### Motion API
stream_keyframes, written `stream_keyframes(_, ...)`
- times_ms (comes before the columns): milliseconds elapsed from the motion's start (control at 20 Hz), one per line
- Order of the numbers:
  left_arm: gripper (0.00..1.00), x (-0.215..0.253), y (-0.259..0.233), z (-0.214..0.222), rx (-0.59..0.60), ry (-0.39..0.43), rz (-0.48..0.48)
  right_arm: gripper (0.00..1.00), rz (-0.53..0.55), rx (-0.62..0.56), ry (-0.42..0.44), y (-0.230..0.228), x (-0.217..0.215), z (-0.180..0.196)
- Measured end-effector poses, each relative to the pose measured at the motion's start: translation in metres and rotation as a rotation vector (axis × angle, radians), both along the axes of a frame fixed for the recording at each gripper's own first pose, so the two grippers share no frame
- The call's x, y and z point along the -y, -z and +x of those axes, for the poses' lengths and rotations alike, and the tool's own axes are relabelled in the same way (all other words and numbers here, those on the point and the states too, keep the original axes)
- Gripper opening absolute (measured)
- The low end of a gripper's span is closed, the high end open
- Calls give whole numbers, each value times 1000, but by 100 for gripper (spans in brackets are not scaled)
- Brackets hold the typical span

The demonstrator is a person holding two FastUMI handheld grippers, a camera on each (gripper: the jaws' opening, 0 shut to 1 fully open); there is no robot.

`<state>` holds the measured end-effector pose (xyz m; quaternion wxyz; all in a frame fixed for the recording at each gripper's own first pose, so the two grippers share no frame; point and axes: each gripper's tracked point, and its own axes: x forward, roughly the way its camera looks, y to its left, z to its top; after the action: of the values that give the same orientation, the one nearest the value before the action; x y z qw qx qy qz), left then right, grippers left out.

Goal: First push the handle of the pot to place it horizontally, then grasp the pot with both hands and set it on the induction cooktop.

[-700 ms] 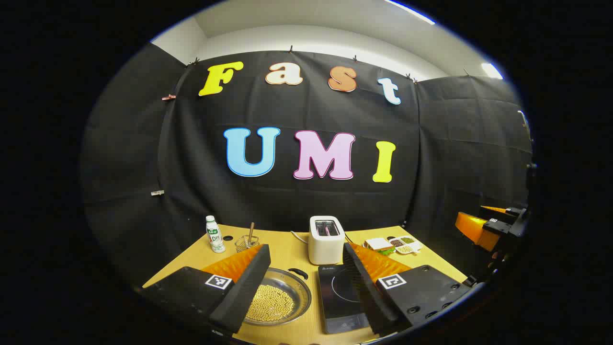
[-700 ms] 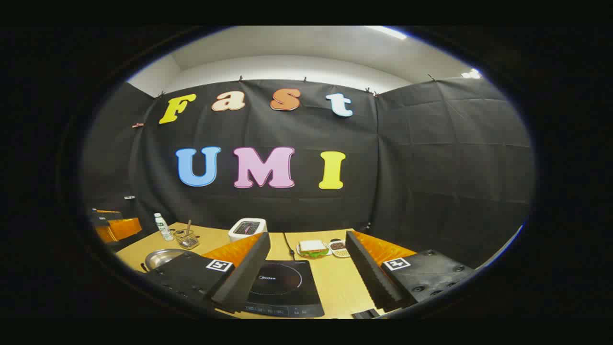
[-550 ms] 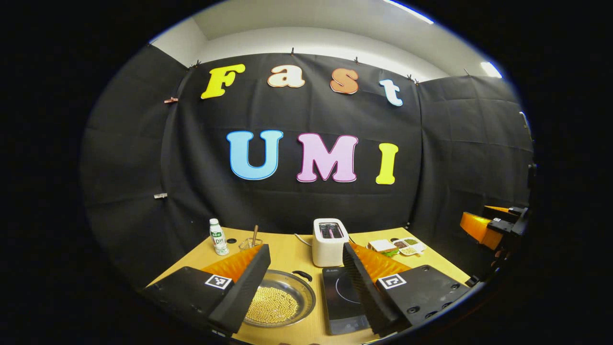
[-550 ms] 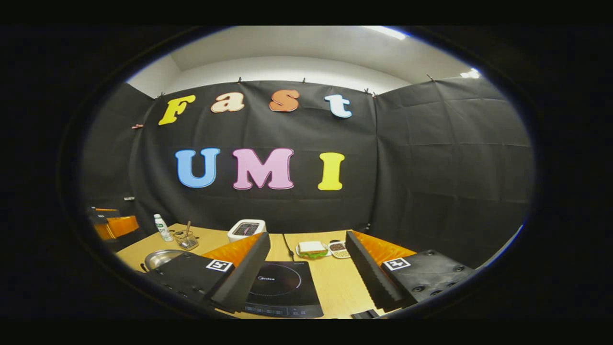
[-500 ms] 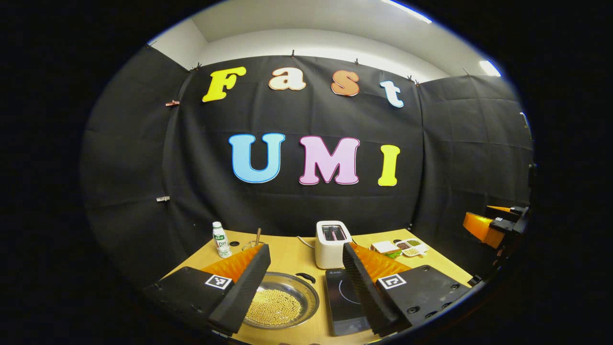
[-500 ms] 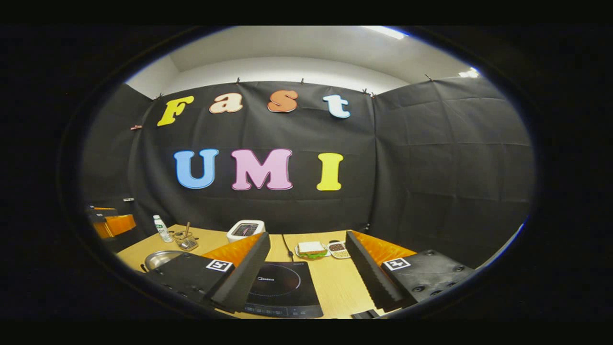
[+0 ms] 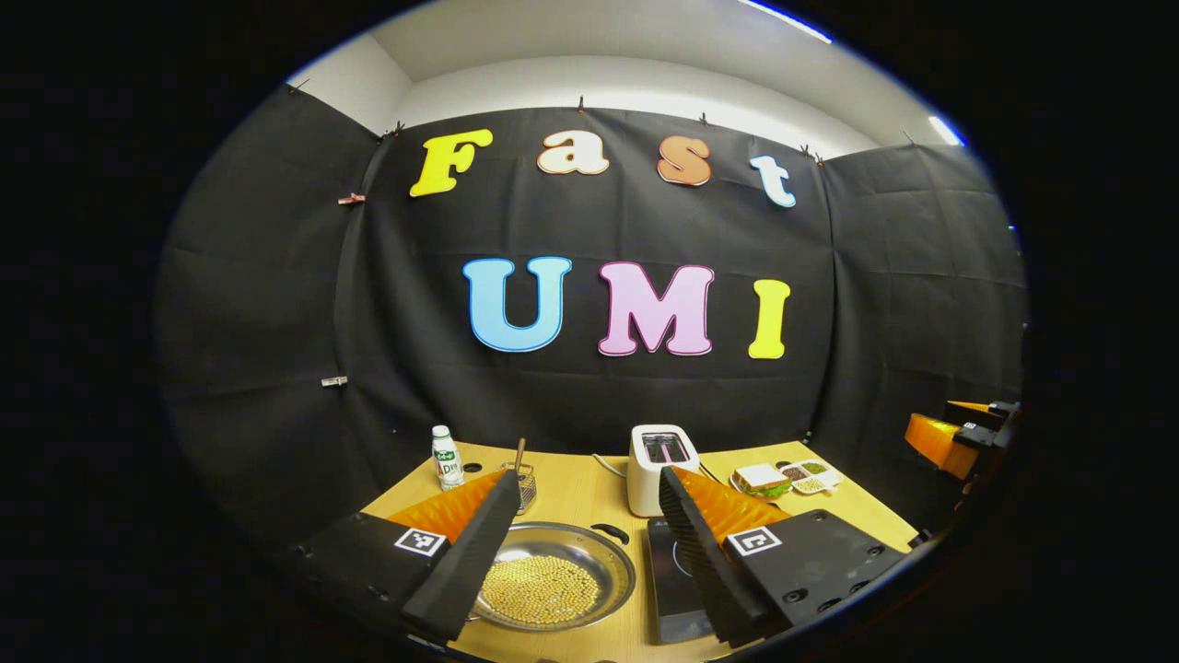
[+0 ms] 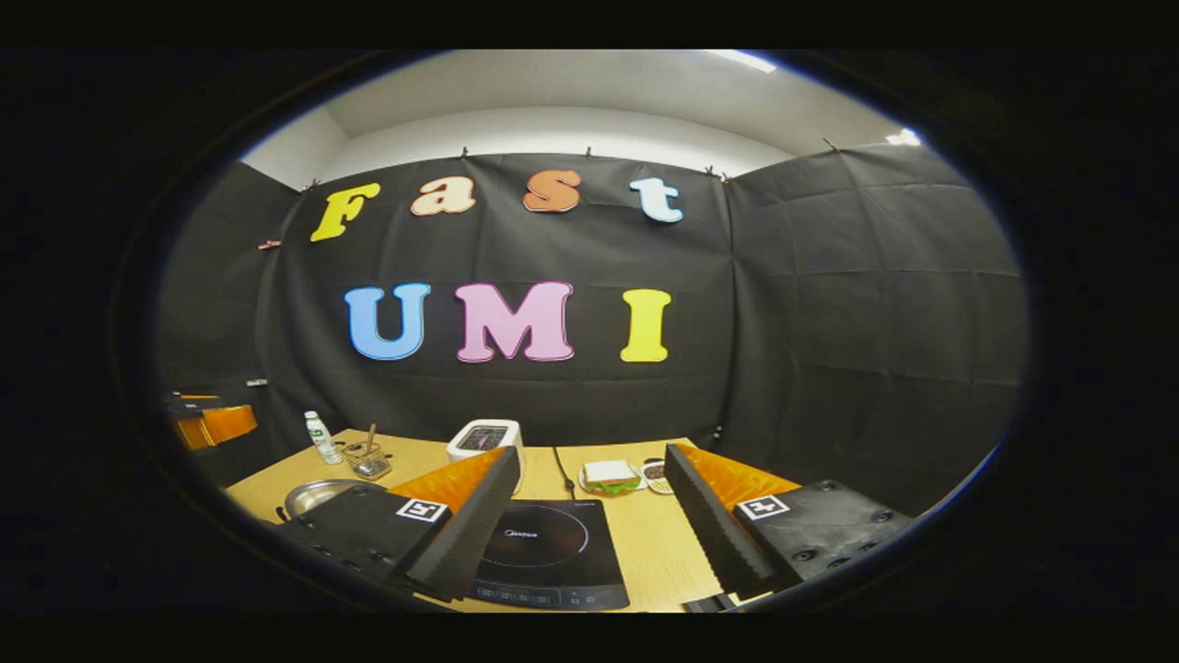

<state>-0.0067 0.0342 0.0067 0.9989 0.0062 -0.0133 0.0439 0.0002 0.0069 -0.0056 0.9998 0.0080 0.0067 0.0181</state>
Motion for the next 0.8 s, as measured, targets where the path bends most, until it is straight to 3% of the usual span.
stream_keyframes(600, 95, -2, 14, 4, -63, -13, -28, 98, 15, -30, -24, 9, 1, 15)
stream_keyframes(800, 95, -6, 20, 3, -96, -44, -29, 98, 20, -68, -82, 23, -7, 30)
